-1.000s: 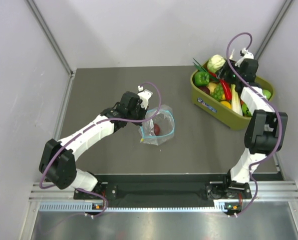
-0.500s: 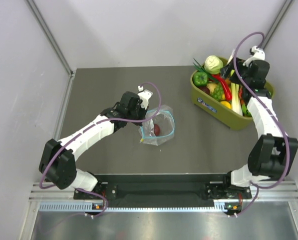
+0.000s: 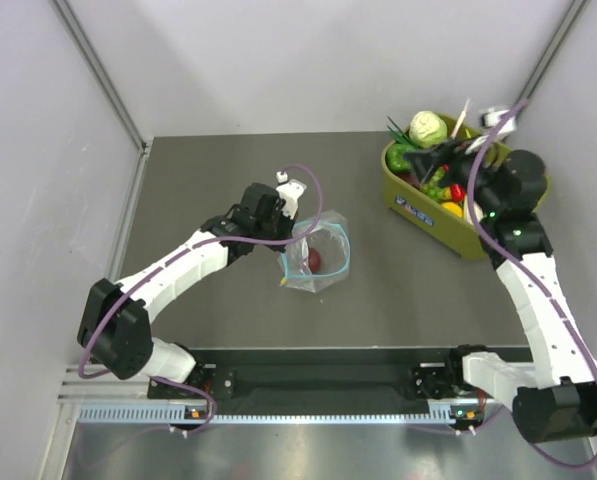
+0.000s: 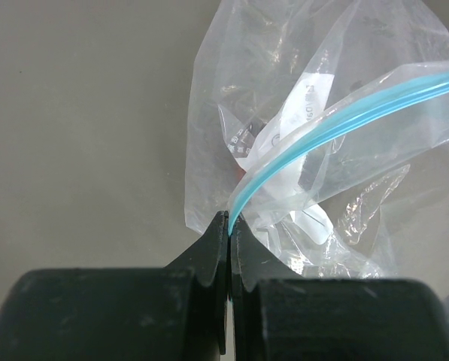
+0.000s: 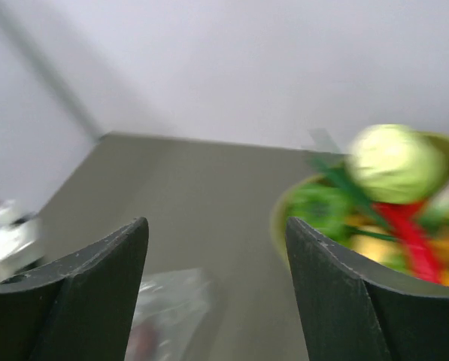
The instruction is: Open the zip-top bag and remove the fake food
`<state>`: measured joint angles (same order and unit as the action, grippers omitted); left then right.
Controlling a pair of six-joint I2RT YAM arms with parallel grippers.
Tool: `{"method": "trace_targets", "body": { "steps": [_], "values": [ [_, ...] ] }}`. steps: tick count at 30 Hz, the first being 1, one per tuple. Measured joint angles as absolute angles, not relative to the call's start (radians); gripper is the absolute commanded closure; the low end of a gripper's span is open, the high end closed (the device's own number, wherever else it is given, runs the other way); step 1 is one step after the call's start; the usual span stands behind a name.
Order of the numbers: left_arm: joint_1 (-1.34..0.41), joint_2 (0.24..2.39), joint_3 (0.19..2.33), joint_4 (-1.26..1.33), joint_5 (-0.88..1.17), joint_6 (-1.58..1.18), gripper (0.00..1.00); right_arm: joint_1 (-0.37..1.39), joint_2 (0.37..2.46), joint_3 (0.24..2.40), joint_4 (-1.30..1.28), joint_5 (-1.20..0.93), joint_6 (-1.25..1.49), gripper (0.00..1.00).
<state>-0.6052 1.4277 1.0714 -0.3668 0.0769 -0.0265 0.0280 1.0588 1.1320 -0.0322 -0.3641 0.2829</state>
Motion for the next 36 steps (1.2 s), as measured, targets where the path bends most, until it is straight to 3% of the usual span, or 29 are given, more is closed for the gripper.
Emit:
{"method": "trace_targets", "body": {
  "steps": [11, 17, 27, 36],
  "values": [
    [-0.605, 1.425, 1.071, -0.366, 0.109, -0.027, 1.0, 0.518, 1.098, 0.969, -0.04, -0.583, 0.347, 0.35],
    [-0.605, 1.425, 1.071, -0.365, 0.116, -0.027, 1.0, 0.684, 1.203, 0.942, -0.025, -0.64, 0.369, 0.37],
    [-0.605, 1.422, 1.071, -0.359, 0.143, -0.027, 1.0, 0.724, 1.426, 0.942, -0.098, -0.498, 0.367, 0.43],
    [-0.606, 1.398, 1.069, -0.35, 0.196, -0.023, 1.0, 0.724, 1.449, 0.875, -0.069, -0.255, 0.379, 0.43]
  ]
}}
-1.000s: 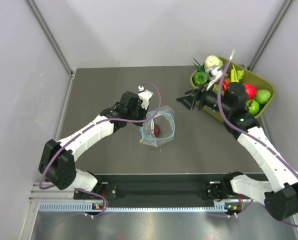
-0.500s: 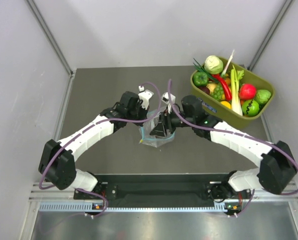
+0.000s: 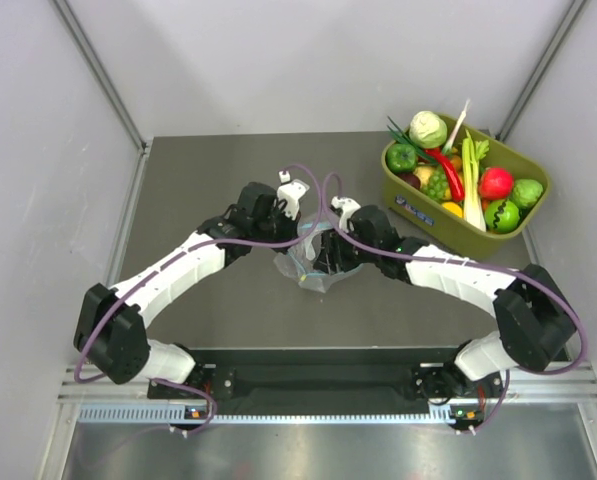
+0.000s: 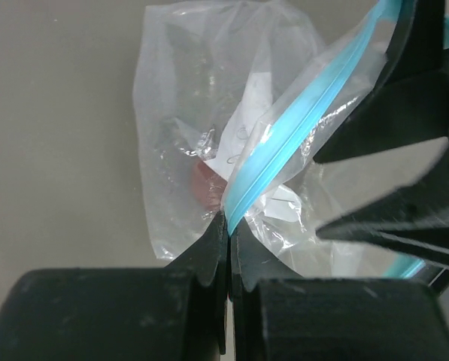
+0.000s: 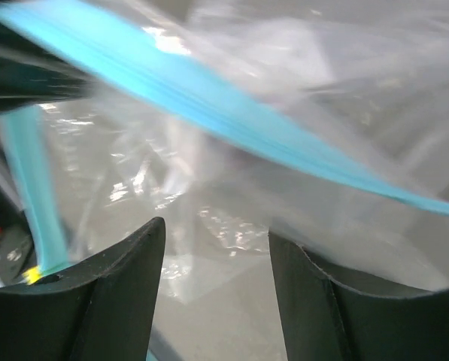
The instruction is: Open the zip-top bag and remove the fake food
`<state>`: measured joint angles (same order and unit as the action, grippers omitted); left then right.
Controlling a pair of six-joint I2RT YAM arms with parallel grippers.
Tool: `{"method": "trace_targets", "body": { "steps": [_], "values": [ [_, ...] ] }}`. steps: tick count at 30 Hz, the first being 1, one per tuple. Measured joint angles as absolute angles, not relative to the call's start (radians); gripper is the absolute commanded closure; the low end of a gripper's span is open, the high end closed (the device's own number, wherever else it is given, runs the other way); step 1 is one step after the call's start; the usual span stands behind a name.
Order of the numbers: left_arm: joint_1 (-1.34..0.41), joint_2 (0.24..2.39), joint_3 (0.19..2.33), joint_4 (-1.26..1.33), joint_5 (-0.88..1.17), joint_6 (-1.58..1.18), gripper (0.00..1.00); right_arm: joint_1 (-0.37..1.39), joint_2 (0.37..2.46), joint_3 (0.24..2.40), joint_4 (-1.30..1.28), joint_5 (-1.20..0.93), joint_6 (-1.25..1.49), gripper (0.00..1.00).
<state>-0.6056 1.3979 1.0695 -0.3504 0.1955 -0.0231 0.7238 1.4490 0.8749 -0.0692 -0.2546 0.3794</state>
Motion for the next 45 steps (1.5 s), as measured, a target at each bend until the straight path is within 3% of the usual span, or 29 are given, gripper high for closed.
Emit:
{"method": "trace_targets", "body": {
  "steps": [12, 15, 16, 19, 20, 23, 34, 39, 43, 45],
  "values": [
    [-0.606, 1.366, 1.037, -0.311, 0.326, 0.008, 1.0, 0.701, 1.452, 0.782, 0.052, -0.089, 0.39, 0.43],
    [-0.606, 1.341, 1.009, -0.259, 0.34, -0.012, 0.83, 0.678, 1.452, 0.757, 0.101, -0.108, 0.403, 0.43],
    [-0.606, 1.328, 0.994, -0.239, 0.337, -0.033, 0.67, 0.662, 1.45, 0.742, 0.125, -0.121, 0.41, 0.43],
    [-0.606, 1.284, 0.941, -0.16, 0.287, -0.088, 0.5, 0.612, 1.435, 0.696, 0.154, -0.148, 0.429, 0.43],
    [-0.606, 1.268, 0.916, -0.125, 0.268, -0.111, 0.36, 0.592, 1.429, 0.68, 0.159, -0.157, 0.435, 0.43],
    [-0.606, 1.223, 0.815, -0.004, 0.202, -0.175, 0.26, 0.557, 1.422, 0.66, 0.17, -0.176, 0.45, 0.43],
    [-0.606, 1.419, 0.753, 0.218, 0.079, -0.262, 0.23, 0.551, 1.422, 0.659, 0.22, -0.212, 0.473, 0.43],
    [-0.606, 1.547, 0.792, 0.235, 0.034, -0.26, 0.26, 0.549, 1.422, 0.659, 0.224, -0.213, 0.475, 0.42],
    [-0.606, 1.631, 0.835, 0.247, 0.013, -0.26, 0.4, 0.549, 1.434, 0.659, 0.25, -0.22, 0.476, 0.42],
    [-0.606, 1.666, 0.855, 0.274, 0.015, -0.265, 0.56, 0.549, 1.45, 0.659, 0.26, -0.224, 0.477, 0.42]
  ]
}}
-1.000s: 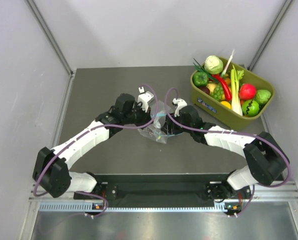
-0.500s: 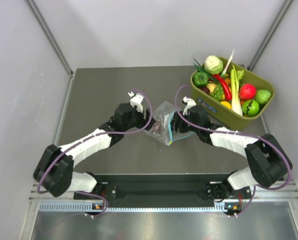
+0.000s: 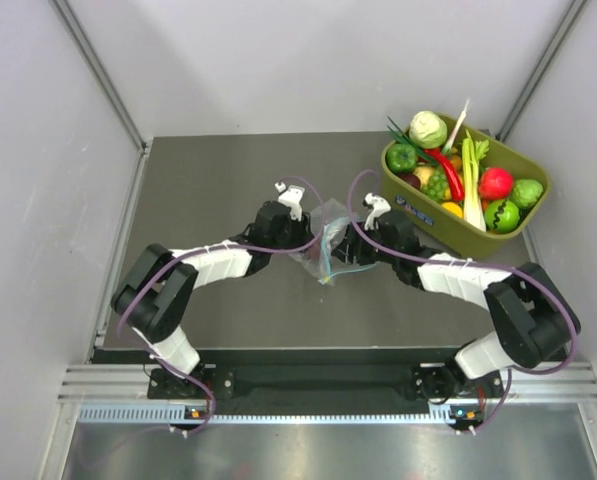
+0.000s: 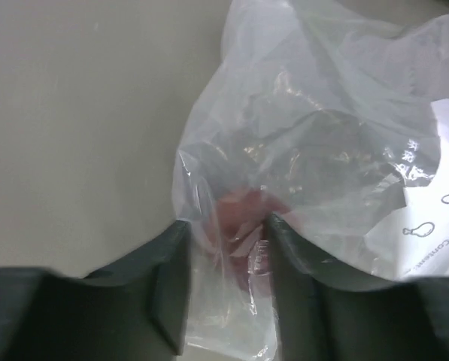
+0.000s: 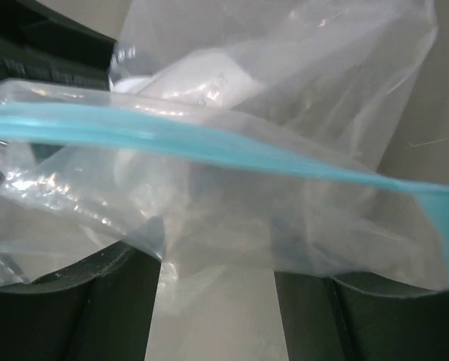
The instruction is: Open the zip-top bag and remove the fake food
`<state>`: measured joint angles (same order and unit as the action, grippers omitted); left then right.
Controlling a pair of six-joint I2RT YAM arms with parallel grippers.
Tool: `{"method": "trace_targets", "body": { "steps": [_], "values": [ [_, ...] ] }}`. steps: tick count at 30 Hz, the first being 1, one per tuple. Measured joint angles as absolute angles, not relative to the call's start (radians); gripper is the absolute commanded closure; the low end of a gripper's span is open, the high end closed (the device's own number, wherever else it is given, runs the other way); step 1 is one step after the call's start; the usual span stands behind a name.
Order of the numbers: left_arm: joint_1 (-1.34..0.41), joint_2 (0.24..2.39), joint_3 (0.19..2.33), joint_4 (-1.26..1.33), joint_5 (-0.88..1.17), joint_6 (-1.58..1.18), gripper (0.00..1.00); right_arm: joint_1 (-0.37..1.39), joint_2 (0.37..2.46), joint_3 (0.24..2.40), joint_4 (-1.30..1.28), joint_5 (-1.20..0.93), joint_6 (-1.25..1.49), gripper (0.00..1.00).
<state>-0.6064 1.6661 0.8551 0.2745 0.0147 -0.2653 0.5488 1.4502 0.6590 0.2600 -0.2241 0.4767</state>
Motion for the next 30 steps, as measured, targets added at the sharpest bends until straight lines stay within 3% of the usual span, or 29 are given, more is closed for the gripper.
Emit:
{"method": "trace_targets", "body": {
  "steps": [2, 5, 12, 30],
  "values": [
    [-0.606, 1.691, 0.877, 0.293, 0.022, -0.265, 0.71, 0.549, 1.472, 0.659, 0.27, -0.229, 0.477, 0.42],
    [-0.606, 1.713, 0.892, 0.315, 0.04, -0.266, 0.82, 0.549, 1.517, 0.659, 0.293, -0.235, 0.48, 0.42],
    [-0.606, 1.726, 0.896, 0.323, 0.063, -0.267, 1.0, 0.549, 1.591, 0.663, 0.347, -0.239, 0.484, 0.42],
    [-0.604, 1.729, 0.872, 0.289, 0.032, -0.265, 1.0, 0.549, 1.627, 0.792, 0.351, -0.203, 0.44, 0.44]
  ]
}}
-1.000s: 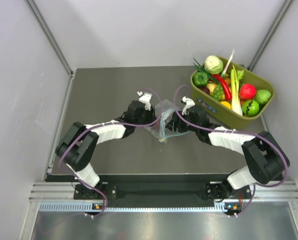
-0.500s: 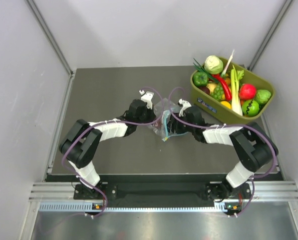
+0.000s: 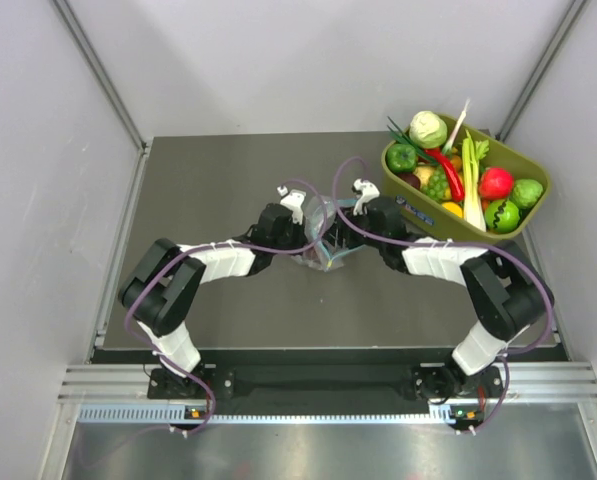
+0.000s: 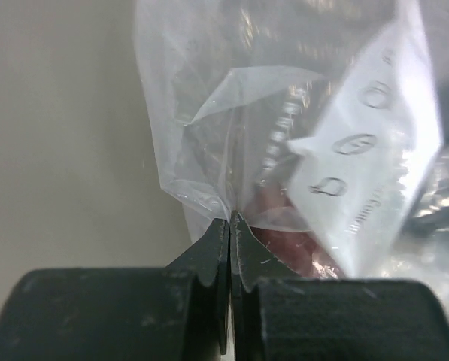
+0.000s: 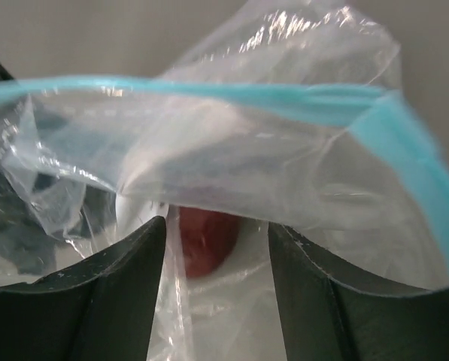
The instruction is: Open the zip-top bag and remove the fake food
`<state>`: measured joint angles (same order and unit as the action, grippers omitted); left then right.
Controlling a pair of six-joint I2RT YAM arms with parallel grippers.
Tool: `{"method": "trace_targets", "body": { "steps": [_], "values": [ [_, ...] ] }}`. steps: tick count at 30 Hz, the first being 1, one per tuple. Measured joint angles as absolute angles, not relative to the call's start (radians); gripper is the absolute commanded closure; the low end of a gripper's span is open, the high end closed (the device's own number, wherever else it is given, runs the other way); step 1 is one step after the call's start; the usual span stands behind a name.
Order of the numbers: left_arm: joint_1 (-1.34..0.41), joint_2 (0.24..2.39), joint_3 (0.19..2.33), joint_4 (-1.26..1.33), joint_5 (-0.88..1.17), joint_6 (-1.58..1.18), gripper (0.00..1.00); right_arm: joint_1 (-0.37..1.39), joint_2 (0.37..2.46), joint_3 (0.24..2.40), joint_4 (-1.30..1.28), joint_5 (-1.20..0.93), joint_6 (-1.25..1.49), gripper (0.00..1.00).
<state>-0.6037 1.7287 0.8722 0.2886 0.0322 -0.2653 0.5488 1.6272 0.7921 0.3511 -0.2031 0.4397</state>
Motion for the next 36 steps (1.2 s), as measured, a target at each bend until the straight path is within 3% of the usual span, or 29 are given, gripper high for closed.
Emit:
{"method": "trace_targets", "body": {
  "steps": [11, 32, 34, 36],
  "values": [
    [-0.604, 1.733, 0.854, 0.253, 0.045, -0.295, 1.0, 0.563, 1.742, 0.866, 0.328, -0.21, 0.397, 0.46],
    [-0.612, 1.733, 0.847, 0.252, 0.052, -0.335, 1.0, 0.63, 1.72, 0.788, 0.308, -0.274, 0.395, 0.35],
    [-0.612, 1.733, 0.846, 0.252, 0.051, -0.34, 1.0, 0.633, 1.72, 0.781, 0.302, -0.271, 0.395, 0.38],
    [-0.612, 1.733, 0.843, 0.252, 0.05, -0.343, 1.0, 0.635, 1.72, 0.772, 0.3, -0.266, 0.394, 0.53]
  ]
}}
